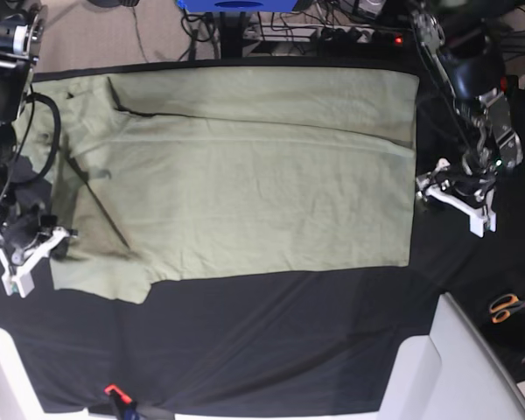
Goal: Fold the T-shirt properly
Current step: 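Lower the left gripper onto the shirt's other side edge and grasp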
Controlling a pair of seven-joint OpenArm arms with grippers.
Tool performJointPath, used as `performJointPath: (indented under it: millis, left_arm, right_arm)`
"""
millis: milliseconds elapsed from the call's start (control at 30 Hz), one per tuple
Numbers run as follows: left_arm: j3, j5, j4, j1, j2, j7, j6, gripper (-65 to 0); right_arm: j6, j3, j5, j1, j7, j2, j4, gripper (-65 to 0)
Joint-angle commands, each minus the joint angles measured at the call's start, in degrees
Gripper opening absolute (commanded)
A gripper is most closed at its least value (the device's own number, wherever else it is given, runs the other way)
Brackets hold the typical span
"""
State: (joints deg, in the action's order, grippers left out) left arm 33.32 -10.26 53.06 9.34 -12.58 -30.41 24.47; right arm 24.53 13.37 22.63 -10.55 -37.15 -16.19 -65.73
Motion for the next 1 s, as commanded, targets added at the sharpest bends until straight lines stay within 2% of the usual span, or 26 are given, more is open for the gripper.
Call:
performJointPath:
  millis: [0,100,233,467,533,700,767,900,967]
  left_arm:
    - [0.0,-0.3,-0.8,1.6,-0.5,-0.2,0.4,-15.5]
    - [-1.1,-0.3,-2.3,2.8,-0.1,-0.2,0.4,-15.5]
    - [-6.3,-0.3,-2.7,3.5,0.8,-0.2,0.4,-15.6]
    - [-7.1,-0.3,-2.7,3.0,3.1,-0.2,0.4,-16.5]
    - [-7.1,-0.3,-2.7,2.9,3.8,-0.2,0.4,-21.9]
    - [-6.6,-0.3,-2.8,2.8,4.0,-0.2,0.4,-45.7]
    - [-6.6,-0.3,-2.8,2.8,4.0,-0.2,0.4,-53.3]
    - [-6.6,-0.3,-2.8,2.8,3.6,-0.2,0.4,-65.0]
    - [-6.6,-0.3,-2.6,2.8,3.5,-0.2,0.4,-65.0]
  right_arm:
    - [0.3,0.3,0.8,-1.1,1.1,-1.0,-1.2,-64.7]
    - [0.3,0.3,0.8,-1.0,1.1,-0.9,-1.2,-64.7]
    - [0.3,0.3,1.1,-1.0,1.1,-0.8,-1.2,-64.7]
    - [0.3,0.4,1.1,-0.3,1.1,-0.8,-1.2,-64.8]
    - [0.3,0.4,1.1,-0.2,1.1,-0.8,-1.2,-64.8]
    - [0.3,0.4,1.1,-0.2,1.1,-0.8,-1.2,-64.8]
    - [0.3,0.4,1.1,-0.2,1.1,-0.8,-1.2,-64.8]
    - [0.3,0.4,1.1,-0.1,1.1,-0.8,-1.2,-64.8]
    - [0.3,0.4,1.1,-0.1,1.1,-0.8,-1.1,-64.8]
